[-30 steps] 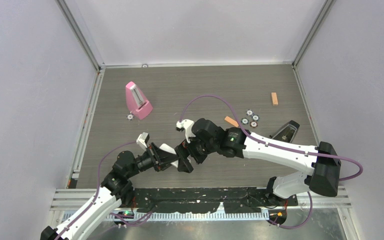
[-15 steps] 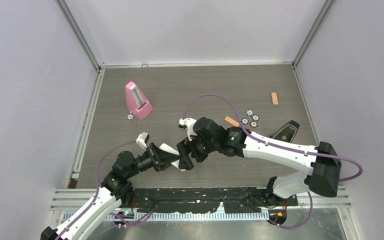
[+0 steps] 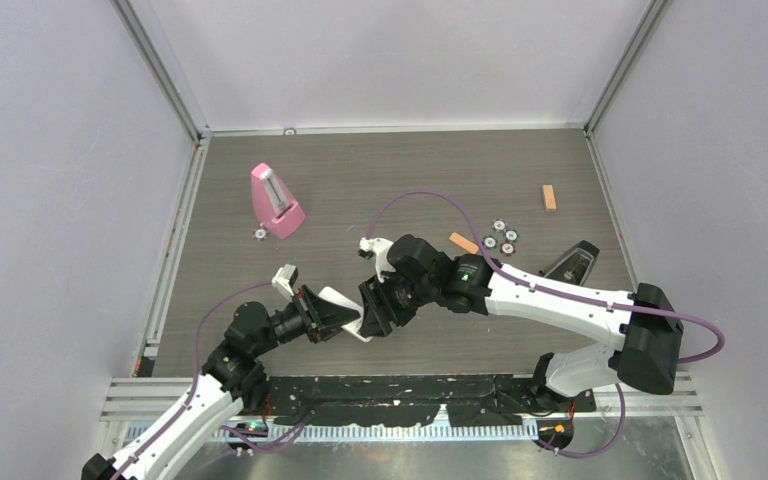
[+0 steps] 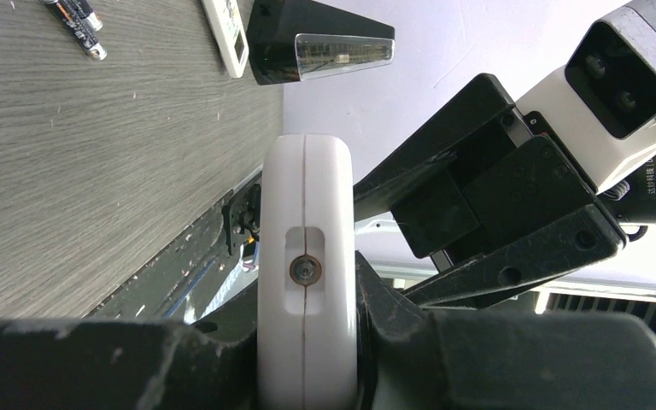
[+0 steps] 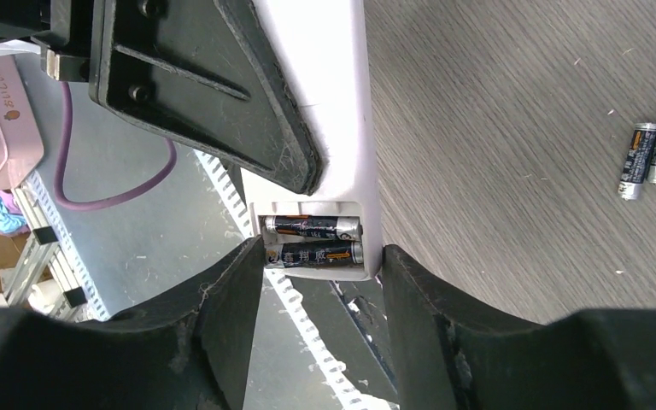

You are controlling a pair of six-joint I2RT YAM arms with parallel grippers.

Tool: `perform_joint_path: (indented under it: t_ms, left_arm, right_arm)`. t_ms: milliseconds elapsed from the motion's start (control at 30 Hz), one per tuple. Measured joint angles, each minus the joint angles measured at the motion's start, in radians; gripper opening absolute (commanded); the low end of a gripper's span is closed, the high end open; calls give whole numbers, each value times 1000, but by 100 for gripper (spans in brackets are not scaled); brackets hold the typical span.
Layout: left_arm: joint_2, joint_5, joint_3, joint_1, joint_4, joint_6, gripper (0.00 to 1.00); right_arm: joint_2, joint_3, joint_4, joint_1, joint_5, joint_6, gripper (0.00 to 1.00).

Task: Load the batteries into the remote control
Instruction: Load the battery into the remote control.

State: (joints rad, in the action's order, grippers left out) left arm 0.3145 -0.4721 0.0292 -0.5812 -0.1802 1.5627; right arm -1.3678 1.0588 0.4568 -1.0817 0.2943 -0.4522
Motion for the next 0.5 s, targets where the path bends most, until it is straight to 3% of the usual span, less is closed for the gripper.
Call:
perform_joint_path:
  t_ms: [267, 500]
  left_arm:
    - [2, 6, 1, 0, 20, 1, 0]
    - [2, -3, 4, 2, 19, 4, 0]
  right_arm:
    - [0, -32, -42, 18, 11, -12, 37]
    - [3, -48, -64, 39, 16, -26, 37]
